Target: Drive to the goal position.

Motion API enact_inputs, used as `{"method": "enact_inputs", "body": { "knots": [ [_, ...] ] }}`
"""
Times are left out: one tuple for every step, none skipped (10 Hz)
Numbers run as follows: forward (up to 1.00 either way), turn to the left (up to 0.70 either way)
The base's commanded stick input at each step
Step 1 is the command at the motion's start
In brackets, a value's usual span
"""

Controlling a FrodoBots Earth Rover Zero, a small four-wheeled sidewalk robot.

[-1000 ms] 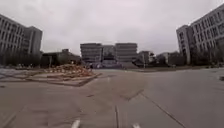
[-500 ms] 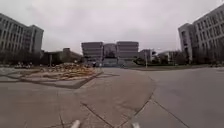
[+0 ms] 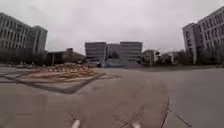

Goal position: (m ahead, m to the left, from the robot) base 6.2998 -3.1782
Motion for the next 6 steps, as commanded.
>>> {"method": "enact_inputs", "body": {
  "knots": [
    [1.0, 0.4],
    [1.0, 0.4],
    [1.0, 0.4],
    [1.0, 0.4],
    [1.0, 0.4],
    [1.0, 0.4]
  ]
}}
